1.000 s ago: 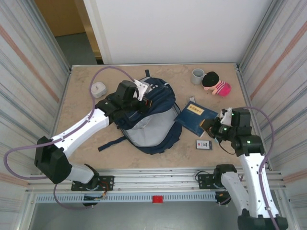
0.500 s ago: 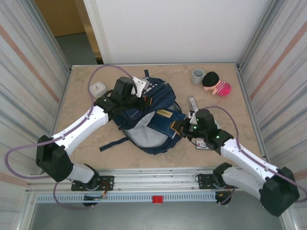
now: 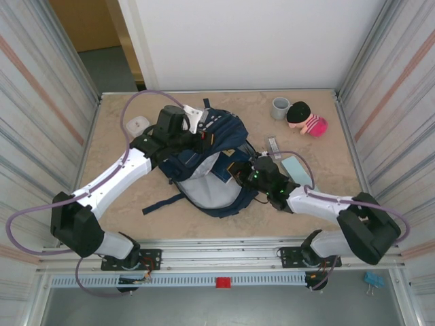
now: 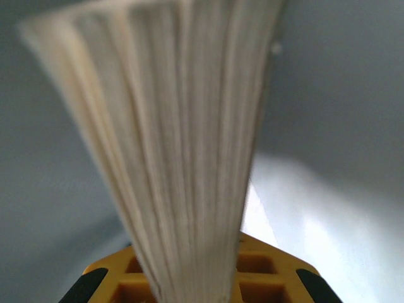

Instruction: Pack books, pencil case, and school supplies into a backpack

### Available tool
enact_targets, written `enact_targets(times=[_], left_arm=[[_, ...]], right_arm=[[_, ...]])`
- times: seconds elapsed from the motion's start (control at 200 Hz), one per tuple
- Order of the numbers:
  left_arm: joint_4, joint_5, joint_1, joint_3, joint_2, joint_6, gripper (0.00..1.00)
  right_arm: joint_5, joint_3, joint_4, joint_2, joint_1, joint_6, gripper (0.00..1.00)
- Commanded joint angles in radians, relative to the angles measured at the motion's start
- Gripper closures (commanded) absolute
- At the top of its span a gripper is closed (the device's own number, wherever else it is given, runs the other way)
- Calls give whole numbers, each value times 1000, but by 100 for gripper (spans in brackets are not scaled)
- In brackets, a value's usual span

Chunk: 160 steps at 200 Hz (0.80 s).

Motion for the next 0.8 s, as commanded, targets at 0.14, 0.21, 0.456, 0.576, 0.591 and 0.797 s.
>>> enact_targets(times=[0.14,0.21,0.456,0.576,0.591,0.797], left_arm=[[130,56,11,52,-32,-27,100],[133,62,10,52,-32,-29,100],[161,69,12,47,-30,-47,100],[160,80,12,58,-26,-47,100],[157,79,13,59,-25,-46,100],[129,55,20,65,-29,-29,100]], right_arm=[[122,102,246,160,34,47,100],[149,124,260,205,42,54,100],[182,199,351,389,49,93,100],[186,233,353,463,53,118,99],[186,235,349,469,52,123,99],[179,256,188,471,52,141,86]])
